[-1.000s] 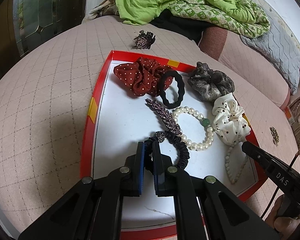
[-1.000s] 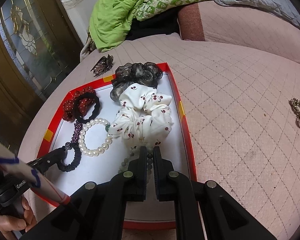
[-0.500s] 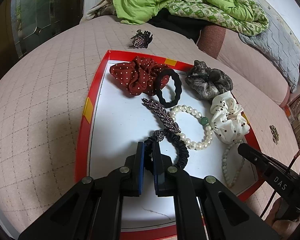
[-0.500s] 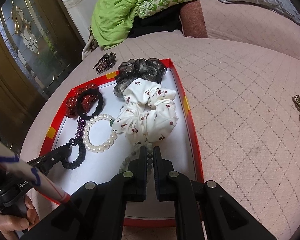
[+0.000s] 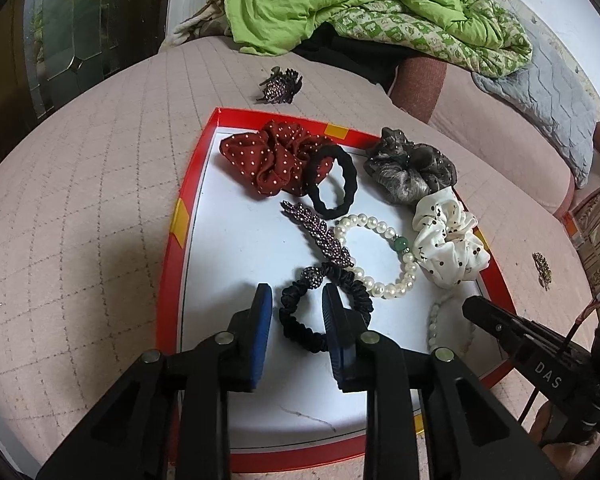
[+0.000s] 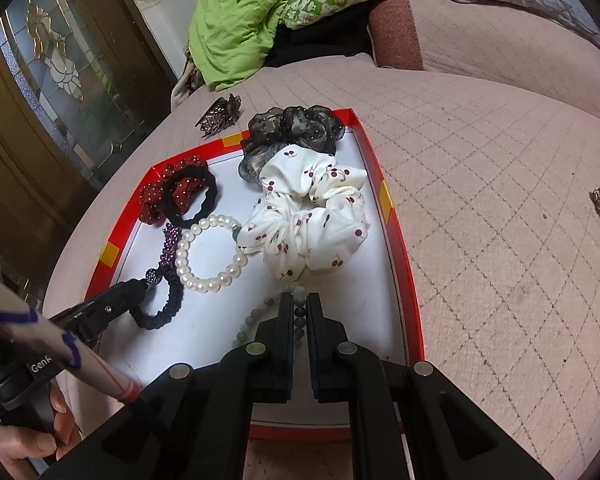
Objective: Organize jewelry
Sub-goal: 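Lower the hair tie and blue bracelet into the tray and open both grippers, then move both grippers back to the gold charm bracelet on the bed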
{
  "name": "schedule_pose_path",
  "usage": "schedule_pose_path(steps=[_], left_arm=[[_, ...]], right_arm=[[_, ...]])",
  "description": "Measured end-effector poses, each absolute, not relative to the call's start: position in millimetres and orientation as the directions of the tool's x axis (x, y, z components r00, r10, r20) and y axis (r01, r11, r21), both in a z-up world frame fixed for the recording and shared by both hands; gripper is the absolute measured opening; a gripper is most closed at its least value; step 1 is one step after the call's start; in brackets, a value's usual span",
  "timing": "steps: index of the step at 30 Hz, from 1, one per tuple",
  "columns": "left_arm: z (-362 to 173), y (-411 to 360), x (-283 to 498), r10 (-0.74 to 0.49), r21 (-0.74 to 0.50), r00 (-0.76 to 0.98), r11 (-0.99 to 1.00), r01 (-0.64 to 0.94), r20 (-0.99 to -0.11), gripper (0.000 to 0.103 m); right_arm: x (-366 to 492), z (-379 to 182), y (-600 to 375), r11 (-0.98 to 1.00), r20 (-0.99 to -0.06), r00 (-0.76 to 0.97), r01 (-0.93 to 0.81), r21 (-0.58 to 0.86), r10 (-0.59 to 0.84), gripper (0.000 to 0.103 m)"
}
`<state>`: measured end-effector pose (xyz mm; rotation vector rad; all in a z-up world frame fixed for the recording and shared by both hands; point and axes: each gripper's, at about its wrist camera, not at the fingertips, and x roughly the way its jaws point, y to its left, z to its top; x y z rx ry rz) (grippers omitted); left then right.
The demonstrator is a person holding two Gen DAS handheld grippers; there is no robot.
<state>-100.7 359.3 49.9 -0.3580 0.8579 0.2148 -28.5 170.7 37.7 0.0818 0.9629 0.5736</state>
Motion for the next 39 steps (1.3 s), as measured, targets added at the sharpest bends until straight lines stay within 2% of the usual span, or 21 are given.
schedule_pose_path(steps=[3,6,22,33,39], left_arm=[[51,362,-102,0.043,-0.228,0.642,0.915,-0.334,-0.766,0.025],[54,364,-105,0.047,-0.237,0.654,0.910,-0.339,-0.755,0.025],[61,356,-106,0.062,-0.222,0.671,0.918,-0.328,-0.739,0.025],[74,310,-104,0.045,-0.151,0.721,0.967,-0.206,-0.692,0.025],[82,265,-104,0.013,-0.105,0.738,0.988,-0.113,-0.675,0.025]], right_arm=[[-29,39,169,0.851,-0.751,0.438,-0.421,0.315,0.495,0.007],[-29,42,166,0.850,-0.746,0.440,-0.415,0.325,0.500,0.013],[-40,65,142,0.825,-0.702,0.457,-0.436,0.359,0.547,0.016],[-34,69,77,0.832,-0.678,0.487,-0.388,0.397,0.551,0.019],[-18,66,12,0.850,-0.659,0.540,-0.281,0.445,0.524,0.020]])
